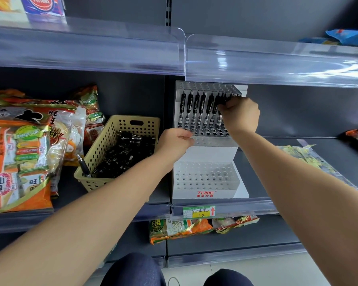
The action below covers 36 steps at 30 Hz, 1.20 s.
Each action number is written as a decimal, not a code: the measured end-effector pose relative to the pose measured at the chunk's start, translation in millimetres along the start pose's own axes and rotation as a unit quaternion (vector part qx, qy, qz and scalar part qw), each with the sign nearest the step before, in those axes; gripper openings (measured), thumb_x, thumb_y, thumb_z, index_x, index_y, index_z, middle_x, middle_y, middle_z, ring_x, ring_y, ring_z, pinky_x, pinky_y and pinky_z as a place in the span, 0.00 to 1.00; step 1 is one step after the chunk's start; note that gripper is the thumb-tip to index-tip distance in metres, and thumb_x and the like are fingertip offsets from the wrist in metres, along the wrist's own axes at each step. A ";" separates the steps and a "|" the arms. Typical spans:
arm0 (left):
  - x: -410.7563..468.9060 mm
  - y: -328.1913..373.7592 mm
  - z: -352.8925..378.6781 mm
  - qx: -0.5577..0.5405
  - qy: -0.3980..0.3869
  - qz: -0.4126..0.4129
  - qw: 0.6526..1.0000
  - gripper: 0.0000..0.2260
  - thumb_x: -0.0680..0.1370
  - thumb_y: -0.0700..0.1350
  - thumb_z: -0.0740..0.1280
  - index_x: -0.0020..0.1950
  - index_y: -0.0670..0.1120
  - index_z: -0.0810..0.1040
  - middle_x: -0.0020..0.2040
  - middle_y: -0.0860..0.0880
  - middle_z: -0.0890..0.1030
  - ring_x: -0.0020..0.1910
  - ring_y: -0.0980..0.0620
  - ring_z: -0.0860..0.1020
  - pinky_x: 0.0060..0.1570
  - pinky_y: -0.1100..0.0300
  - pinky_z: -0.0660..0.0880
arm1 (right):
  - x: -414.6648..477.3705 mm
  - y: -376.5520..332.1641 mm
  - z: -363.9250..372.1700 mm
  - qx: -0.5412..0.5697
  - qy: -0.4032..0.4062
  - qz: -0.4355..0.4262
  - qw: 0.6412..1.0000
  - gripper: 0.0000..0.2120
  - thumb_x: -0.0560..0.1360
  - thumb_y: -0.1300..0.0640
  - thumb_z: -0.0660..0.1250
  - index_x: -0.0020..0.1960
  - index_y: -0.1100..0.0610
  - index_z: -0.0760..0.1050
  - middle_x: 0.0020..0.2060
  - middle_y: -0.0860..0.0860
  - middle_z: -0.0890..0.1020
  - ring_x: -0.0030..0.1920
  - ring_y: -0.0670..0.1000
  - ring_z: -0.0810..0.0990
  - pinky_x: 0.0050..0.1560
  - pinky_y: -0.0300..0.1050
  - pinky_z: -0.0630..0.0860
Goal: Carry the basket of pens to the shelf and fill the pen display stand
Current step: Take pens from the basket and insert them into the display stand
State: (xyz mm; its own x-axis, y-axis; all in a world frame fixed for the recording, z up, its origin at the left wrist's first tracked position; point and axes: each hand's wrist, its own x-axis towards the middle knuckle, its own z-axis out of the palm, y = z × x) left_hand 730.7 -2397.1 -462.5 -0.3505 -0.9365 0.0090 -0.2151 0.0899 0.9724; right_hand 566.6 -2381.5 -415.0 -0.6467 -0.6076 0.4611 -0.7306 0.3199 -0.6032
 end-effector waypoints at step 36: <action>-9.3 -0.2 -29.8 0.058 0.038 0.015 0.997 0.09 0.77 0.39 0.67 0.56 0.45 0.82 0.50 0.48 0.81 0.53 0.48 0.79 0.58 0.50 0.76 | -43.7 -19.9 6.3 -0.027 -0.069 -0.086 0.993 0.09 0.75 0.51 0.66 0.53 0.49 0.81 0.44 0.52 0.84 0.46 0.56 0.81 0.41 0.41 0.73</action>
State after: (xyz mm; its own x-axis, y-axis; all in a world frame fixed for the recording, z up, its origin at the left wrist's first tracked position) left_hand 761.2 -2398.5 -455.8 -0.2896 -0.9553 0.0596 -0.3118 0.1530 0.9377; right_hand 610.8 -2365.9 -427.3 -0.4774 -0.7500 0.4579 -0.8412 0.2393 -0.4849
